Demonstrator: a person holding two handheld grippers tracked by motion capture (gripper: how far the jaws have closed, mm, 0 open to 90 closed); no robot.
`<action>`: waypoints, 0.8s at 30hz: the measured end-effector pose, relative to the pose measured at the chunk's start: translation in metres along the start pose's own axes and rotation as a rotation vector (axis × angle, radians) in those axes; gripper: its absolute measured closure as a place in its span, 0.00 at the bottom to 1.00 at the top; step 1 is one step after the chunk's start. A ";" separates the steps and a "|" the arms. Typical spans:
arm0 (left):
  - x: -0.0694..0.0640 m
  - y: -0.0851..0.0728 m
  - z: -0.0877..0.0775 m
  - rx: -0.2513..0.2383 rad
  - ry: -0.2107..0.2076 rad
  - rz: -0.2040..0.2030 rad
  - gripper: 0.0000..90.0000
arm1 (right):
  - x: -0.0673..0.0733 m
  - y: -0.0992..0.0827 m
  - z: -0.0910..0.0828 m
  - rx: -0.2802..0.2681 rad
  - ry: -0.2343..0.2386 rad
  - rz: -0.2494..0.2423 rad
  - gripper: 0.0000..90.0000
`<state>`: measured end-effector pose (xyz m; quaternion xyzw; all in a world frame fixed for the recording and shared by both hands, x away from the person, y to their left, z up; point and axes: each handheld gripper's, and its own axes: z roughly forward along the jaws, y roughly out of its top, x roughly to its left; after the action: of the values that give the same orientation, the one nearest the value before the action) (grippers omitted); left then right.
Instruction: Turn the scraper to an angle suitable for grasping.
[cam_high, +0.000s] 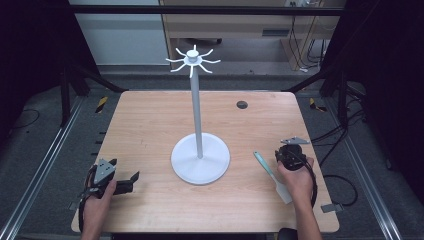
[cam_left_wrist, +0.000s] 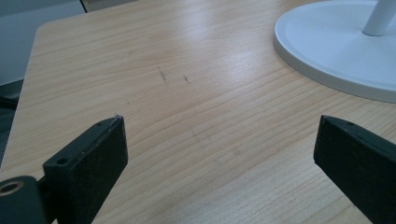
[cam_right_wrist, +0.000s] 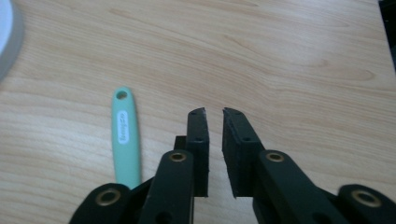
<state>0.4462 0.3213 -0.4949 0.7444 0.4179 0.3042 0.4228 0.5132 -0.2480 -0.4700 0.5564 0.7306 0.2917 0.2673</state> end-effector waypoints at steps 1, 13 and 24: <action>0.000 0.000 0.000 -0.001 0.001 0.001 0.03 | 0.001 0.002 0.002 0.006 0.008 -0.011 0.94; -0.001 0.002 -0.001 -0.013 -0.004 0.001 0.03 | 0.010 0.004 0.015 0.056 0.070 -0.037 1.00; -0.001 0.002 0.000 -0.012 -0.003 0.006 0.03 | 0.018 0.003 0.019 0.090 0.114 -0.036 1.00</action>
<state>0.4462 0.3199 -0.4931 0.7436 0.4130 0.3069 0.4270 0.5249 -0.2269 -0.4820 0.5373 0.7669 0.2848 0.2049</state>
